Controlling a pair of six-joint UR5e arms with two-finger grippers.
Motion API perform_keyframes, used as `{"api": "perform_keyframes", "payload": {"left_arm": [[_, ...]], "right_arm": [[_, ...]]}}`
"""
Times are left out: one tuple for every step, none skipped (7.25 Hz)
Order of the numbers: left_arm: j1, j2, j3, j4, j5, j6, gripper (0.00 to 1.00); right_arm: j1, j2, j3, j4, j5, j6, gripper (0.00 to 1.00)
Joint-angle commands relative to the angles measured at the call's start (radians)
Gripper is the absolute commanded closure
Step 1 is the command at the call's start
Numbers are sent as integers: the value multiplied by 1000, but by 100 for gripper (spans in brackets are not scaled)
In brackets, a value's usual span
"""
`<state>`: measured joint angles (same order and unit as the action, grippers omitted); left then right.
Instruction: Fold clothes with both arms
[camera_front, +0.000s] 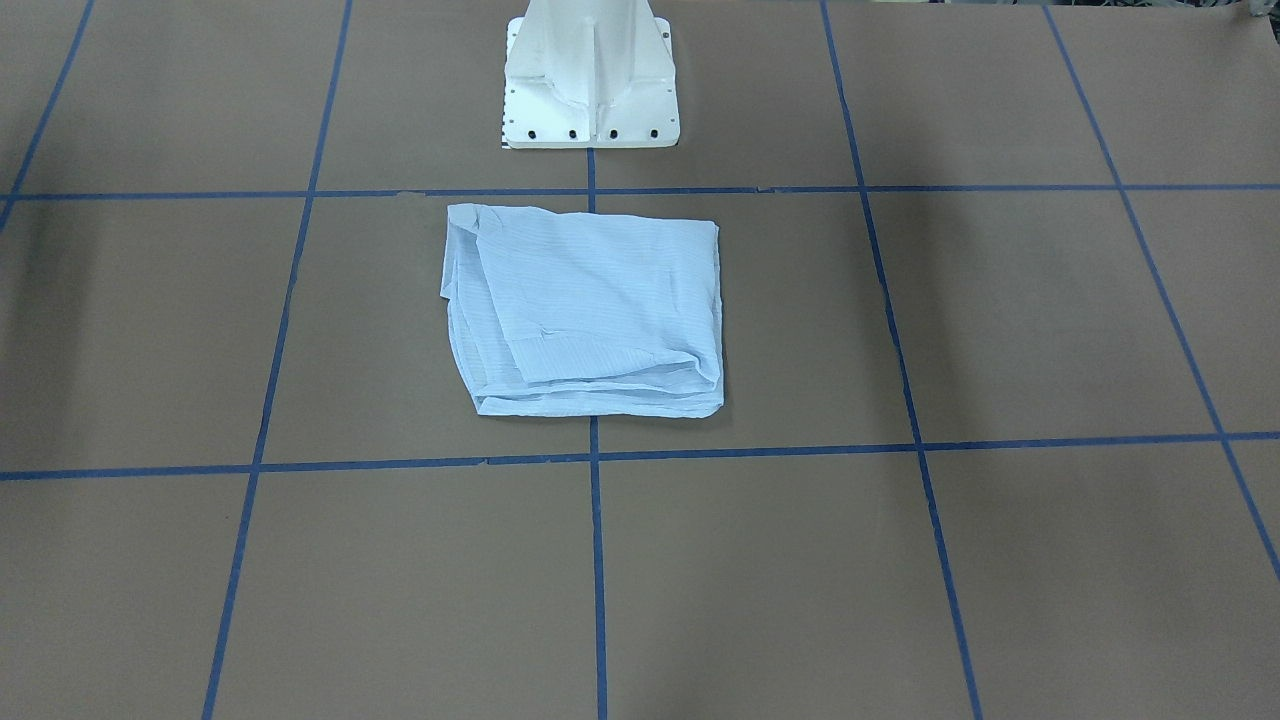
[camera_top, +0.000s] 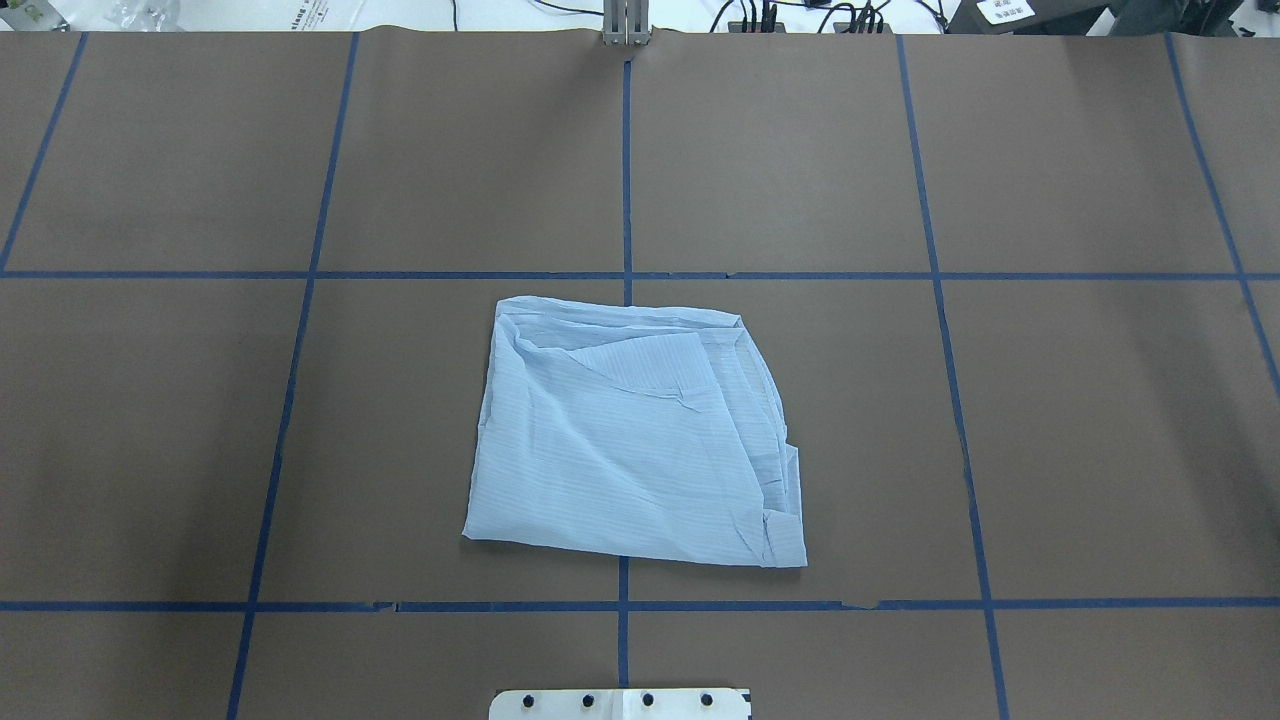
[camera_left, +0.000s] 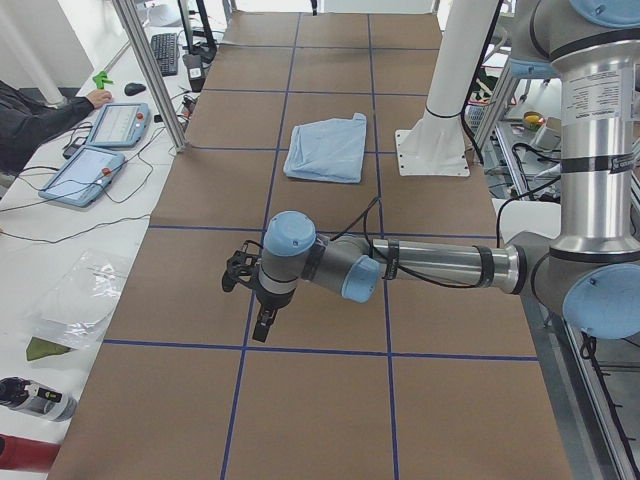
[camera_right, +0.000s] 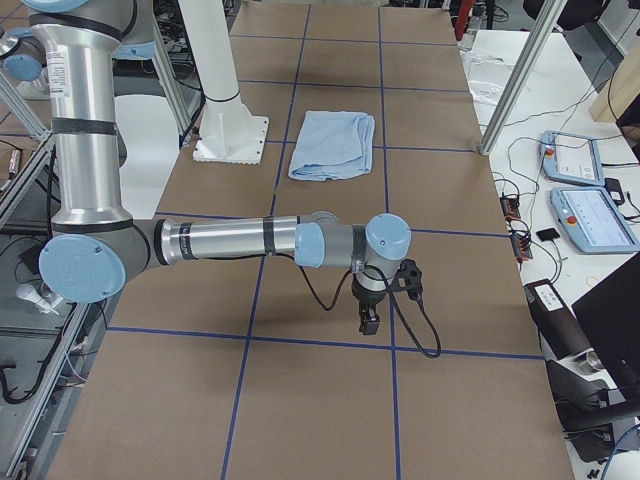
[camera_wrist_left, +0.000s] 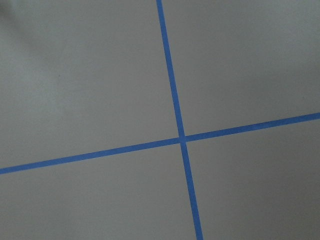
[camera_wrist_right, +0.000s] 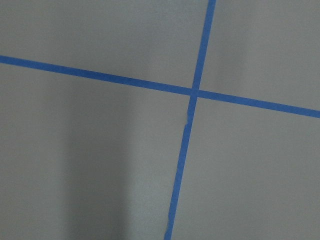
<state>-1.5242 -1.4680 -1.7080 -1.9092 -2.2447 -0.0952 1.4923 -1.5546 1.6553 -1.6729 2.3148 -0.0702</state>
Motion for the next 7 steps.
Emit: {"api": "perform_keyframes", "payload": {"left_arm": [[1, 1, 11, 15, -1, -6, 1], [6, -2, -4, 82, -3, -6, 1], [6, -3, -8, 116, -4, -6, 1], [6, -3, -7, 136, -6, -6, 1], [4, -2, -5, 171, -6, 3, 1], [4, 0, -7, 198, -6, 8, 1], [4, 3, -4, 203, -7, 9, 1]], "right_arm": [[2, 11, 27, 4, 18, 166, 0], [2, 13, 47, 1, 18, 168, 0], [2, 2, 44, -4, 18, 170, 0], [19, -10, 32, -7, 18, 167, 0], [45, -33, 5, -1, 23, 153, 0], [72, -36, -27, -1, 46, 145, 0], [86, -39, -52, 1, 81, 132, 0]]}}
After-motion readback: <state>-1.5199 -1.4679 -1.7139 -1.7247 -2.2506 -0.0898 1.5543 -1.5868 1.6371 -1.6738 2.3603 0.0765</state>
